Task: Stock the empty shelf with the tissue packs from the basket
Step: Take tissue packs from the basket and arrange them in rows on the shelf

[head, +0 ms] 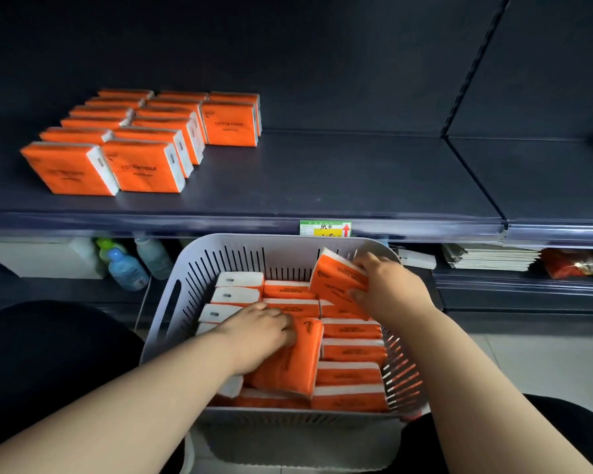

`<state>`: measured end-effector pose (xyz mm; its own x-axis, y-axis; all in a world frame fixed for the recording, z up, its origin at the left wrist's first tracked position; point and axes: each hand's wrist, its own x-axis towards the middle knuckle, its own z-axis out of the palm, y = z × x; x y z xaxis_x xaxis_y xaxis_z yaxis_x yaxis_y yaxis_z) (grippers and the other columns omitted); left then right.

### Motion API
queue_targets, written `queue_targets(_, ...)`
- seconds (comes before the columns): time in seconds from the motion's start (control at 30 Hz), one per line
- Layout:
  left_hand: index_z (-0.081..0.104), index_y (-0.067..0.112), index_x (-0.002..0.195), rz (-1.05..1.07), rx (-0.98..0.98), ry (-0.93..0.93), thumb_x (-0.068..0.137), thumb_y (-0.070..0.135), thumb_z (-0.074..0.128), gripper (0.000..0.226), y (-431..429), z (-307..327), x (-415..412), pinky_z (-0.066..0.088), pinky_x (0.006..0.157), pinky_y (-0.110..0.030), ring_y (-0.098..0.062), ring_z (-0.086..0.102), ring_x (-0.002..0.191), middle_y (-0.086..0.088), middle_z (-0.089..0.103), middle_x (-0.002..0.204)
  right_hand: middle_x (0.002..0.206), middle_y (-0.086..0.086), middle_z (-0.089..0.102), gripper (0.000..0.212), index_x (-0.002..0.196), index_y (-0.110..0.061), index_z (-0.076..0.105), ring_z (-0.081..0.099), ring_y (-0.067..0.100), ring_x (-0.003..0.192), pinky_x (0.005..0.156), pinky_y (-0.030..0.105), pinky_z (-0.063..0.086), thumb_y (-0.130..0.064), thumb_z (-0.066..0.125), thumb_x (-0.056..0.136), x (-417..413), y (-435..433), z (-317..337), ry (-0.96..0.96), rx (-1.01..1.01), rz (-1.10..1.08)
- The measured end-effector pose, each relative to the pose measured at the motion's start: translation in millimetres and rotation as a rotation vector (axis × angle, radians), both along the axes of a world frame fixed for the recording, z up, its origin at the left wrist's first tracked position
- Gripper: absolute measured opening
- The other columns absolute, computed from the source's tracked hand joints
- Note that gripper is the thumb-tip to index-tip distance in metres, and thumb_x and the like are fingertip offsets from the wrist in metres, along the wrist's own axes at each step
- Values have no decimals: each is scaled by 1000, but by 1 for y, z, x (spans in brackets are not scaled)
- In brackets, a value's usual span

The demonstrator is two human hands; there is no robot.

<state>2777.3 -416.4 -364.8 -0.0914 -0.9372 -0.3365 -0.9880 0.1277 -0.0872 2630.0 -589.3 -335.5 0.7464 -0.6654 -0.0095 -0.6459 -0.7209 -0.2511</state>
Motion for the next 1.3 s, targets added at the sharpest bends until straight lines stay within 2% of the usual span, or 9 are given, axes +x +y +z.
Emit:
queue_targets(0.13,36,29,140,-205,-49,0,97,16,38,45,-22,8,-11,26,102,-37,-23,30,133,1,35,147,104,-1,61,43,119,-26,48,61,23,92,70,33,49,-35,64,81,0,1,-1,27,12,-21)
queue_targets(0.2,26,34,145,-343,72,-57,99,20,37,49,-35,10,-20,17,109,-36,-20,16,141,5,22,155,103,0,61,42,118,-25,48,61,24,91,70,33,50,-36,64,81,-1,1,-3,56,19,-39)
queue_targets(0.3,28,32,142,-523,272,-311,97,24,43,47,-48,1,-35,7,116,-37,-15,0,145,7,11,156,100,0,61,39,116,-24,50,62,23,89,66,30,47,-35,63,80,-1,2,-6,93,40,-44)
queue_targets(0.4,35,26,137,-572,276,-371,96,24,44,41,-54,-6,-37,9,117,-34,-13,7,144,5,24,152,99,-2,61,37,116,-25,49,61,21,84,62,28,45,-31,61,82,0,2,-9,116,90,-34)
queue_targets(0.57,44,20,131,-520,97,-344,99,16,35,34,-47,6,-7,21,113,-36,-29,38,130,-4,56,127,89,-4,54,37,115,-23,49,53,17,74,53,24,38,-19,57,80,-1,-1,-11,115,147,-22)
queue_targets(0.67,46,19,125,-334,24,-201,91,12,46,35,-37,17,15,26,108,-36,-29,43,119,-4,55,119,88,-4,54,35,114,-22,50,56,17,75,56,26,43,-19,58,80,0,1,-13,118,183,-4)
queue_targets(0.87,44,30,124,153,-36,86,78,29,66,51,-17,24,43,43,90,-35,-19,44,111,3,42,119,102,1,59,36,117,-22,50,57,19,77,65,31,53,-18,57,82,4,5,-22,166,236,3)
queue_targets(1.07,46,30,128,407,-89,219,75,30,72,59,-8,12,55,39,99,-34,-16,47,116,6,50,125,110,3,60,37,122,-23,48,62,24,92,76,36,55,-17,52,86,7,7,-25,238,228,-5)
queue_targets(1.3,56,29,113,614,-186,420,76,24,70,41,-4,-1,51,42,86,-28,-14,53,102,6,56,113,112,4,59,34,120,-19,52,61,24,96,80,36,54,-18,52,86,8,8,-24,278,208,-20)
